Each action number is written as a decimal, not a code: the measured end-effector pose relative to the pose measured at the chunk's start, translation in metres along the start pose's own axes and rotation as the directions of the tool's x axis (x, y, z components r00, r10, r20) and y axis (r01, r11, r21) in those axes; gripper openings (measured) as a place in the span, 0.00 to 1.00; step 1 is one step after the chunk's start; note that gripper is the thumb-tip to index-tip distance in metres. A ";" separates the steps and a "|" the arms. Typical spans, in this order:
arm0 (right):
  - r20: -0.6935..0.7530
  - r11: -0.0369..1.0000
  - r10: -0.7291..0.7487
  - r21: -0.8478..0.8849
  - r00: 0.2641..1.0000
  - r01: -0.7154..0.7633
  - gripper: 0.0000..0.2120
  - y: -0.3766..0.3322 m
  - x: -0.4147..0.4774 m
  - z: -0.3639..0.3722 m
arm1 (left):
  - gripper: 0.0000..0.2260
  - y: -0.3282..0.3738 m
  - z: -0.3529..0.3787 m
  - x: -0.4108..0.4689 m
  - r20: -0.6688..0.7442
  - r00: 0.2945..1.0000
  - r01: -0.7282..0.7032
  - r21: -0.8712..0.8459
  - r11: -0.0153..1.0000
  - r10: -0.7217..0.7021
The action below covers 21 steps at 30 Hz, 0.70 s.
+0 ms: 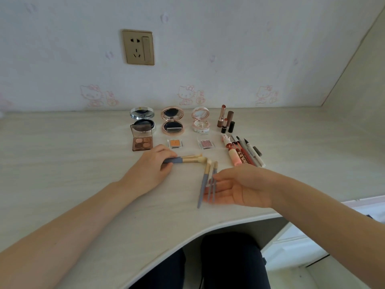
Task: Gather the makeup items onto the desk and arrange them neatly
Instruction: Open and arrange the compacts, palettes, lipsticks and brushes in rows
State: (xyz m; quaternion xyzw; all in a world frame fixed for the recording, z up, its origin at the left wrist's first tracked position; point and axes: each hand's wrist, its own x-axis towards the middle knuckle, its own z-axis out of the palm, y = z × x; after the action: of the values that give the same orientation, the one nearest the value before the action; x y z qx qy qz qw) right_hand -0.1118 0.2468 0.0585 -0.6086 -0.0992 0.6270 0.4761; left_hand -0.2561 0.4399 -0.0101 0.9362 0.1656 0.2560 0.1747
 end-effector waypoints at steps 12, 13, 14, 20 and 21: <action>0.196 -0.020 -0.674 -0.969 0.712 0.248 0.14 0.012 0.016 -0.011 | 0.17 -0.003 -0.003 -0.012 0.162 0.987 -0.007 -0.023 1.000 0.011; 0.320 -0.187 -0.682 -0.945 0.657 0.267 0.17 0.016 0.020 -0.014 | 0.17 -0.003 -0.003 -0.012 0.166 0.986 -0.017 -0.011 1.000 0.019; 0.437 -0.336 -0.667 -0.899 0.603 0.280 0.19 0.019 0.025 -0.017 | 0.17 -0.003 -0.002 -0.012 0.168 0.986 -0.023 0.003 1.000 0.022; 0.697 -0.645 -0.550 -0.705 0.461 0.295 0.23 0.022 0.041 -0.031 | 0.20 -0.010 -0.011 -0.017 0.133 0.991 0.003 -0.022 1.000 0.000; 0.709 -0.661 -0.539 -0.691 0.455 0.294 0.24 0.022 0.042 -0.033 | 0.20 -0.012 -0.013 -0.017 0.125 0.992 0.010 -0.033 0.999 -0.006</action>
State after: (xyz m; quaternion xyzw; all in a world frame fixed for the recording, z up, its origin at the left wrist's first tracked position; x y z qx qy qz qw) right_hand -0.0861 0.2508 0.0072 -0.6033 -0.7862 -0.1165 0.0663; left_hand -0.2798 0.4470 -0.0125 0.9466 0.1538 0.1990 0.2015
